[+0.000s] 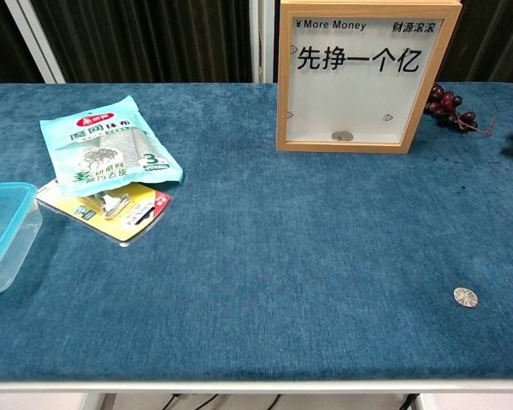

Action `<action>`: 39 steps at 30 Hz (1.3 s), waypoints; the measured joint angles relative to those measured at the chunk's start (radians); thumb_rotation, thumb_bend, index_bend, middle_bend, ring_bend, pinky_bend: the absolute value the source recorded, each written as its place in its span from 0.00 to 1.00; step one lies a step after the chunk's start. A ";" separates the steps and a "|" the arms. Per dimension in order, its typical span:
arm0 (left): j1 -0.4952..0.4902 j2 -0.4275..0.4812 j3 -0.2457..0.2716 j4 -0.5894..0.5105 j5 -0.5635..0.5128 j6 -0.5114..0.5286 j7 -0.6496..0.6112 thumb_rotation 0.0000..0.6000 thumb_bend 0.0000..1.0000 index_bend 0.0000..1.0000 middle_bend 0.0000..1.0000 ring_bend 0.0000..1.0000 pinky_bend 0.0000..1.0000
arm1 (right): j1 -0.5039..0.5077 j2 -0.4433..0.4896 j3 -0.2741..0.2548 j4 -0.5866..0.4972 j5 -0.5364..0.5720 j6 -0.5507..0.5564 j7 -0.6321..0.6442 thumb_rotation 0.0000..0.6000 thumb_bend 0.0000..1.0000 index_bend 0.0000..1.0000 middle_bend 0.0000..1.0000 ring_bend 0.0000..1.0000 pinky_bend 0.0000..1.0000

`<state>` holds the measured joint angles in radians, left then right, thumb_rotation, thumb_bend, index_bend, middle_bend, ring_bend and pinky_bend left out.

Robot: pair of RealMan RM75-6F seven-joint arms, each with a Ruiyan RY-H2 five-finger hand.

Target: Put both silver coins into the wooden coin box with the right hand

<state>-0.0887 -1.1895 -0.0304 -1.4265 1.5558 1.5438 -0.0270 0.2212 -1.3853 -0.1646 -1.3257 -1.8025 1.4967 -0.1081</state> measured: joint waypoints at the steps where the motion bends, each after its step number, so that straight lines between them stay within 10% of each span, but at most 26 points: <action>1: 0.000 -0.002 -0.001 0.004 -0.001 0.000 -0.004 1.00 0.00 0.00 0.00 0.00 0.00 | -0.004 -0.008 -0.008 0.005 -0.005 -0.007 0.009 1.00 0.28 0.00 0.00 0.00 0.00; 8: 0.004 -0.015 -0.002 0.034 -0.002 0.008 -0.031 1.00 0.00 0.00 0.00 0.00 0.00 | -0.013 -0.061 -0.026 0.056 -0.030 -0.053 -0.014 1.00 0.27 0.03 0.00 0.00 0.00; 18: 0.010 -0.020 0.001 0.053 0.001 0.014 -0.051 1.00 0.00 0.00 0.00 0.00 0.00 | -0.007 -0.148 -0.019 0.168 -0.048 -0.064 0.015 1.00 0.27 0.37 0.00 0.00 0.00; 39: 0.006 -0.021 0.001 0.066 -0.003 0.001 -0.061 1.00 0.00 0.00 0.00 0.00 0.00 | -0.013 -0.207 -0.006 0.265 -0.026 -0.057 0.091 1.00 0.28 0.42 0.00 0.00 0.00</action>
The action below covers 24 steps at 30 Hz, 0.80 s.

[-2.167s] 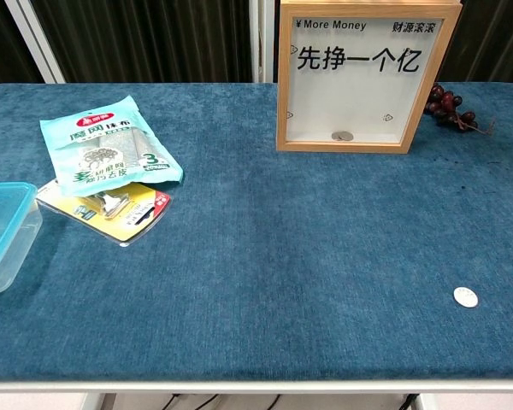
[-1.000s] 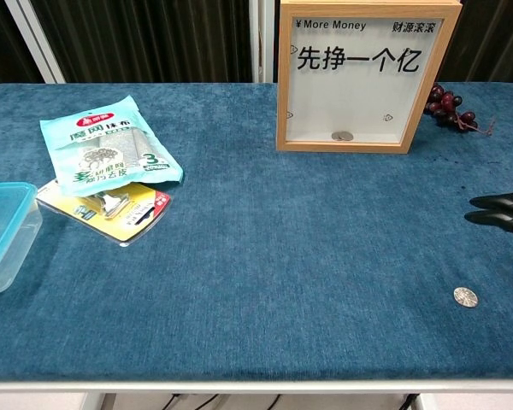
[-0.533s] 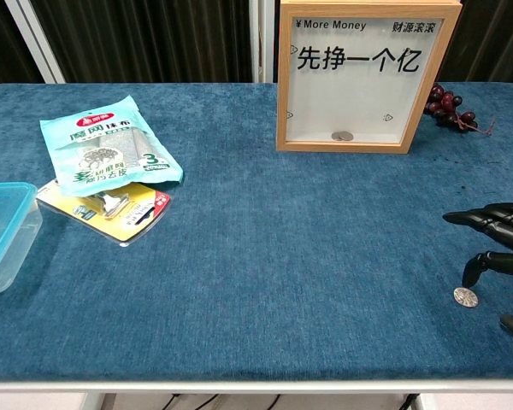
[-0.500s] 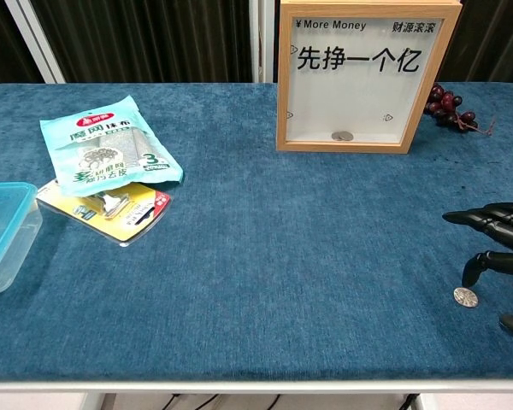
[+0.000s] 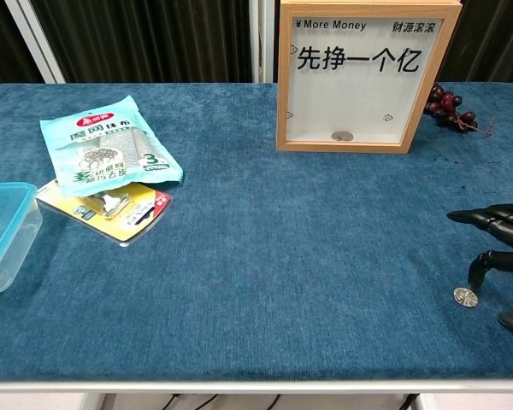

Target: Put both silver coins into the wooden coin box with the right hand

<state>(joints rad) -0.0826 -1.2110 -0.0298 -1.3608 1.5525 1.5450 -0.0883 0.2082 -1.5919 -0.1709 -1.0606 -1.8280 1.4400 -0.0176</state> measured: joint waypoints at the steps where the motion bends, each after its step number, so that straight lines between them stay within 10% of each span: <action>1: 0.000 0.000 0.000 0.000 0.000 0.000 0.000 1.00 0.00 0.00 0.00 0.00 0.00 | 0.001 -0.001 0.000 0.002 -0.001 0.000 0.001 1.00 0.28 0.42 0.00 0.00 0.00; 24: 0.000 0.007 0.000 0.001 -0.004 -0.004 -0.006 1.00 0.00 0.00 0.00 0.00 0.00 | 0.015 -0.007 -0.002 -0.012 0.016 -0.042 -0.005 1.00 0.29 0.39 0.00 0.00 0.00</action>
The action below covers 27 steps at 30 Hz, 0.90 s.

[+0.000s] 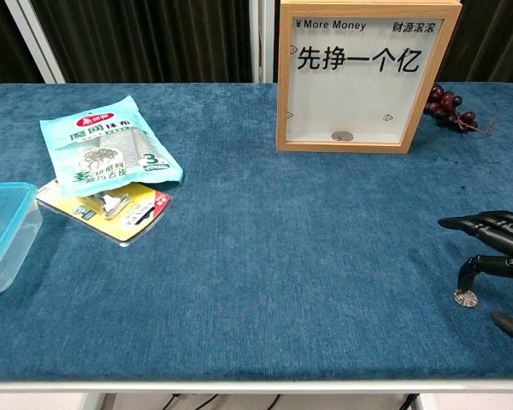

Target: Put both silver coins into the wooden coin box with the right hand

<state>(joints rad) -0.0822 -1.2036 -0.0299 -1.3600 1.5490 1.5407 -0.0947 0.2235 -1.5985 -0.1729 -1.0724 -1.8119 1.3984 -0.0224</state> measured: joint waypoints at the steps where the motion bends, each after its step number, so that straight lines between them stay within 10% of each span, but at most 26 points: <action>1: 0.000 0.000 0.000 0.000 0.000 -0.001 0.000 1.00 0.00 0.00 0.00 0.00 0.00 | 0.000 0.000 0.000 0.000 0.000 -0.001 0.000 1.00 0.30 0.38 0.00 0.00 0.00; 27: -0.003 -0.006 0.004 0.019 0.002 -0.010 -0.017 1.00 0.00 0.00 0.00 0.00 0.00 | 0.009 -0.009 0.000 0.001 0.009 -0.019 -0.006 1.00 0.30 0.38 0.00 0.00 0.00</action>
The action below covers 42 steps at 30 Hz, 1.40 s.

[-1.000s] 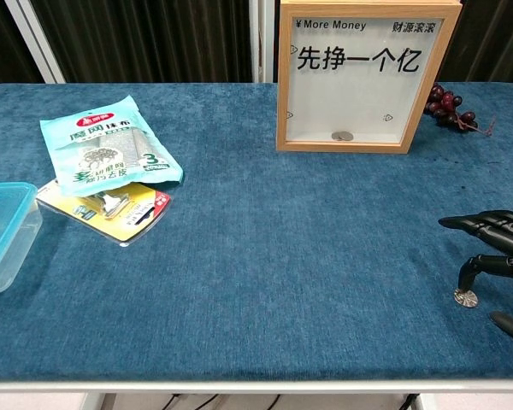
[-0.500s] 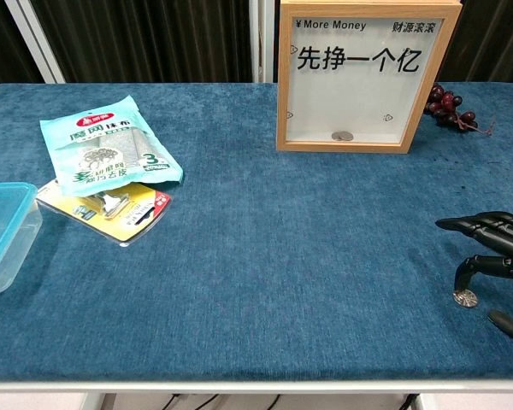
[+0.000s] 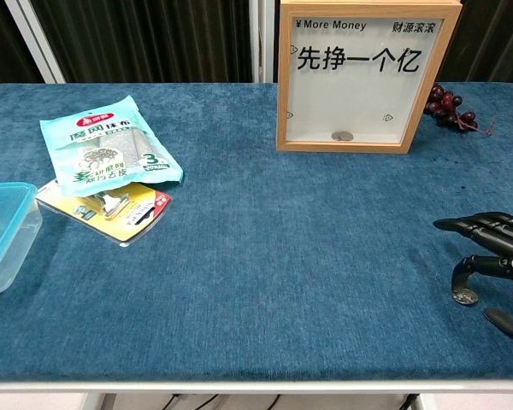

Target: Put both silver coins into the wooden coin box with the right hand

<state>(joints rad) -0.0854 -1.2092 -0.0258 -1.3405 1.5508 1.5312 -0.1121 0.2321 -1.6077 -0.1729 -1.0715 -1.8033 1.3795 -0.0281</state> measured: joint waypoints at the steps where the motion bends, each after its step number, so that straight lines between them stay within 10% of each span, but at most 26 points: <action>1: 0.000 0.000 0.000 0.000 0.000 0.000 -0.001 1.00 0.00 0.00 0.00 0.00 0.00 | 0.001 0.000 0.000 0.000 0.000 -0.001 0.000 1.00 0.30 0.38 0.00 0.00 0.00; 42: -0.001 -0.007 0.012 0.039 0.022 0.012 -0.075 1.00 0.00 0.00 0.00 0.00 0.00 | 0.017 -0.048 0.015 0.047 -0.013 0.029 -0.016 1.00 0.32 0.47 0.00 0.00 0.00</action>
<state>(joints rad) -0.0862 -1.2158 -0.0143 -1.3016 1.5732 1.5428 -0.1871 0.2491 -1.6555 -0.1581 -1.0241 -1.8168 1.4090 -0.0438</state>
